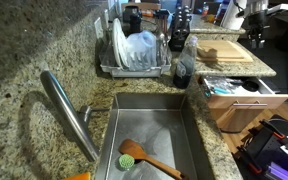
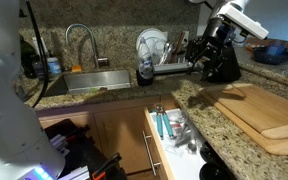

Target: Put the blue utensil into the drawer.

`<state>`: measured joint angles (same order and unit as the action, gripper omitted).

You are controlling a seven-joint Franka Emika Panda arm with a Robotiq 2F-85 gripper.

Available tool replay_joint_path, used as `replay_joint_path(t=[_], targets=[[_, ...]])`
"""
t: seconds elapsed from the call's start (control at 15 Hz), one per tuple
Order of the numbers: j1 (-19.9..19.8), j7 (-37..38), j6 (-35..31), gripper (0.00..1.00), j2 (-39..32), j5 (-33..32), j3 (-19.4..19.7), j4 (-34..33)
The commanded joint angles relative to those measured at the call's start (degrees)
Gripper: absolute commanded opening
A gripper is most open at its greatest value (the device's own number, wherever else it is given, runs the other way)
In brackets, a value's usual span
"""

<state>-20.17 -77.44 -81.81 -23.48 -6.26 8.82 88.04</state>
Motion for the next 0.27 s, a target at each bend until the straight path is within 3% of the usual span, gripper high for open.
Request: replay_joint_path(t=[0.0,0.07,0.2], targets=[[-0.06,0.20,0.36,0.67,-0.13,-0.09,0.15,-0.32],[-0.05,0.34,0.47,0.72,-0.13,-0.11,0.17,-0.32],[0.02,0.54,0.58,0.73,-0.13,-0.12,0.16,-0.31]])
